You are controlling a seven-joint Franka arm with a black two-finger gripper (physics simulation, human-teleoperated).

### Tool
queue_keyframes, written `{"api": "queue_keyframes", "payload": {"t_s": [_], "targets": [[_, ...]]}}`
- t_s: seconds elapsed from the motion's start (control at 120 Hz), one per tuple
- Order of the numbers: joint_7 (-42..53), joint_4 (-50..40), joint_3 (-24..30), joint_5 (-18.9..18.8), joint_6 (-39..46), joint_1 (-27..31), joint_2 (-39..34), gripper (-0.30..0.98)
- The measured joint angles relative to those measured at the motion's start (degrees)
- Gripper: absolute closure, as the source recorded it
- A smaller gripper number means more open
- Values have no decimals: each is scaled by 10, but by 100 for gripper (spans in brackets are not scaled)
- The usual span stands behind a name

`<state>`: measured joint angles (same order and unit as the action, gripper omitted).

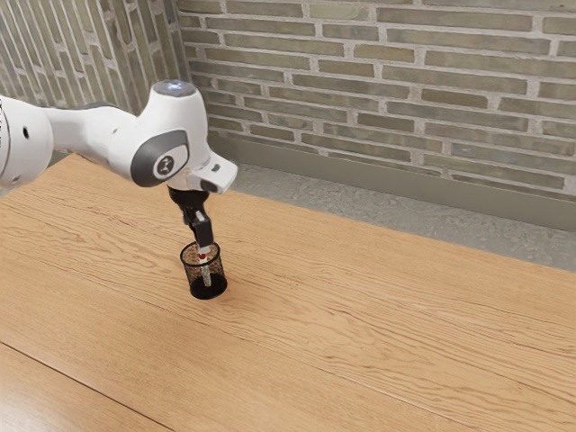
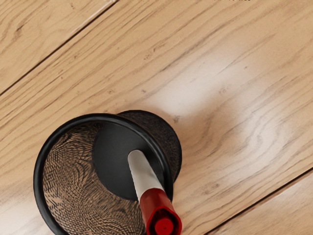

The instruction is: Take the marker out of the pen holder and place it to the left of the pen holder.

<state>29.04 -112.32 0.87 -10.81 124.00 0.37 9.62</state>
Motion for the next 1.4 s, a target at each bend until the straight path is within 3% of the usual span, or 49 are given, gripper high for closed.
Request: {"api": "queue_keyframes", "payload": {"t_s": [0.233,0.567,0.783,0.983,1.15,1.317,1.4], "targets": [[37,-21,-2,-8,93,12,31,0],[72,-23,-5,-11,121,17,50,1],[86,-22,-5,-11,107,16,42,51],[94,-20,-6,-12,84,16,37,69],[95,59,-9,-16,11,17,10,74],[94,225,-35,-21,-143,14,10,77],[81,297,-49,-46,-232,20,52,78]]}}
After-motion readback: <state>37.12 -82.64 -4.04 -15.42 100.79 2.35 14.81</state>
